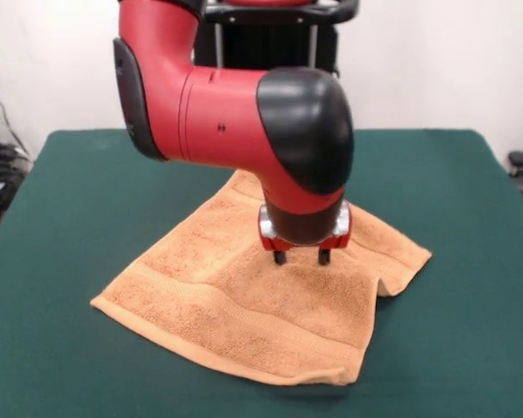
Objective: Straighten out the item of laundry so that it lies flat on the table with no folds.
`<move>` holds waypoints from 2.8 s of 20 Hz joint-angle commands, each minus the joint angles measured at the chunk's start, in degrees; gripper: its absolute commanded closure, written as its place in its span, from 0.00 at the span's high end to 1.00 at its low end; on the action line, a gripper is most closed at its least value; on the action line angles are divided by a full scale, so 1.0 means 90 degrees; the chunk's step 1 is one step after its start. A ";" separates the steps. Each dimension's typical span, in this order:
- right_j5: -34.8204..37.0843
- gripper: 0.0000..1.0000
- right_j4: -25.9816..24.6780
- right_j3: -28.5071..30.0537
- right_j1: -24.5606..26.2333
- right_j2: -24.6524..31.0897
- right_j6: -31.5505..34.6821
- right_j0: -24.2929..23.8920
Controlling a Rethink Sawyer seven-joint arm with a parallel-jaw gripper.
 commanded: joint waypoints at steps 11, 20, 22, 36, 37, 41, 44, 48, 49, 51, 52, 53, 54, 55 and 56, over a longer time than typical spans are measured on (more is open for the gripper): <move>-0.3883 1.00 -0.0101 0.2371 -0.0514 0.0433 0.1441 0.0252; -0.3089 1.00 0.0159 0.2231 -0.0361 0.0376 0.1292 0.0294; -0.2763 1.00 0.0249 0.2138 -0.0251 0.0446 0.1245 0.0237; -0.1282 1.00 0.1344 0.2970 0.0194 0.1962 0.0499 -0.1112; -0.1185 1.00 0.1405 0.3046 0.0234 0.2107 0.0387 -0.1237; -0.0879 1.00 0.1546 0.3103 0.0425 0.2518 0.0115 -0.1569; -0.0927 1.00 0.1606 0.3208 0.0523 0.2771 0.0015 -0.1779; -0.0883 1.00 0.1636 0.3326 0.0595 0.2982 0.0059 -0.1970; -0.0890 1.00 0.1617 0.3341 0.0598 0.3006 0.0072 -0.1985; -0.0890 1.00 0.1593 0.3346 0.0635 0.3066 0.0089 -0.2035; -0.0847 1.00 0.1597 0.3342 0.0669 0.3101 0.0100 -0.2064; -0.0835 1.00 0.1588 0.3346 0.0682 0.3126 0.0111 -0.2084; -0.0853 1.00 0.1584 0.3356 0.0718 0.3179 0.0085 -0.2129; -0.0853 1.00 0.1583 0.3384 0.0739 0.3223 0.0073 -0.2167; -0.0879 1.00 0.1584 0.3404 0.0769 0.3269 0.0059 -0.2208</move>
